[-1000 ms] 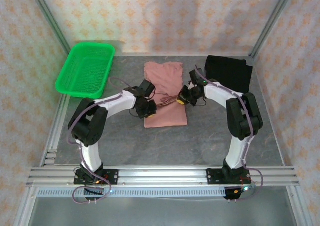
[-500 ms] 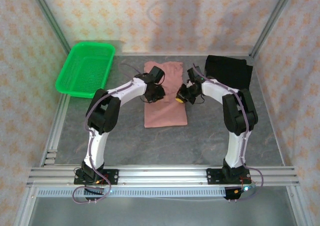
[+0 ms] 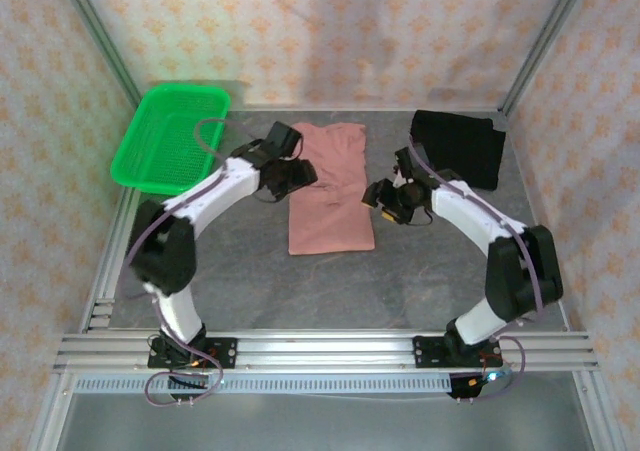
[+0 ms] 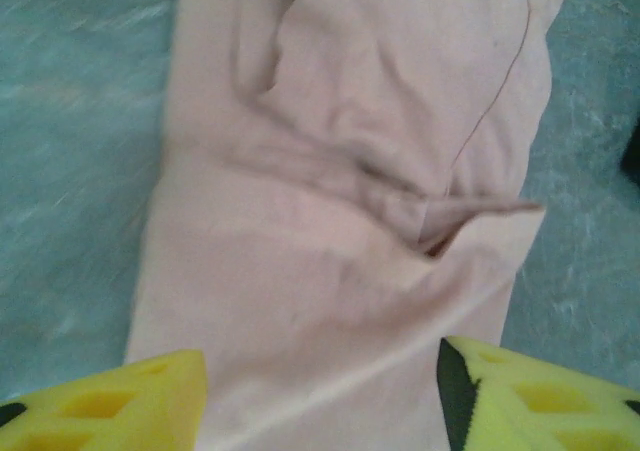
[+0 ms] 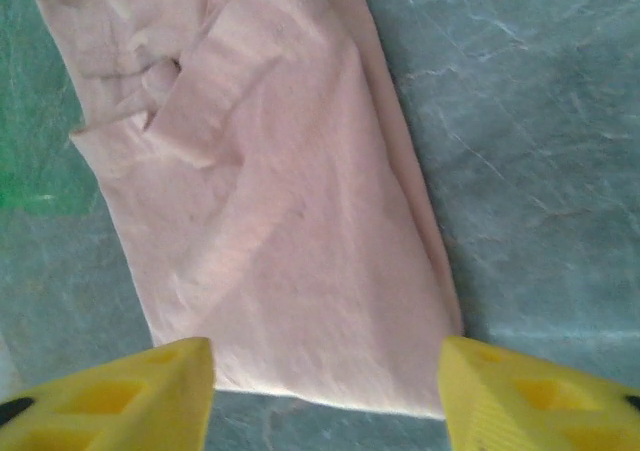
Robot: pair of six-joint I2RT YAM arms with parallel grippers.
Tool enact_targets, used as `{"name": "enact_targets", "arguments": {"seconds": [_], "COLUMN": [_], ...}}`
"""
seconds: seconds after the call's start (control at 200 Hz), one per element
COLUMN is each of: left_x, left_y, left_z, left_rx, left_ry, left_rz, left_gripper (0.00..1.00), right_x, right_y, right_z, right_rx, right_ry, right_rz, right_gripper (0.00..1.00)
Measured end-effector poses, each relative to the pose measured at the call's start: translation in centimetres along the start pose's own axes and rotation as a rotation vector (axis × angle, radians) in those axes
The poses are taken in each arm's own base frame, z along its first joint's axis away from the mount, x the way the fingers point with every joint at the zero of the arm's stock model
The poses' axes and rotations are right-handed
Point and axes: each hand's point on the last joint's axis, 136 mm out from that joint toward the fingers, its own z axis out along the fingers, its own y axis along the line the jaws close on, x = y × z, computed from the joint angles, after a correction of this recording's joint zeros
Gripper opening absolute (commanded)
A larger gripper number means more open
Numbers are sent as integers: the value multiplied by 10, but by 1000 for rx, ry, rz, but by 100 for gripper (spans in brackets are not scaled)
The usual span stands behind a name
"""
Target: Fold and stack the t-shirts
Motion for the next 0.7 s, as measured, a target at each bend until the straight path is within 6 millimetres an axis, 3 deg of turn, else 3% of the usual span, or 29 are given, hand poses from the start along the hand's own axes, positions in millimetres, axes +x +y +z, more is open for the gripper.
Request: {"name": "enact_targets", "arguments": {"seconds": [0.095, 0.195, 0.33, 0.455, 0.701], "left_x": [19, 46, 83, 108, 123], "left_y": [16, 31, 59, 78, 68], "left_z": [-28, -38, -26, -12, 4], "left_rx": [47, 85, 79, 65, 105], "left_ry": [6, 44, 129, 192, 227], "left_rz": [-22, -48, -96, -136, -133], "left_gripper": [70, 70, 70, 69, 65], "right_x": [19, 39, 57, 60, 56], "right_y": [-14, -30, -45, -42, -35], "right_z": [-5, 1, 15, 22, 34], "right_rx": [0, 1, -6, -46, -105], "right_ry": [11, 46, 89, 100, 107], "right_rz": [17, 52, 109, 136, 163], "right_gripper": [69, 69, 69, 69, 68]}}
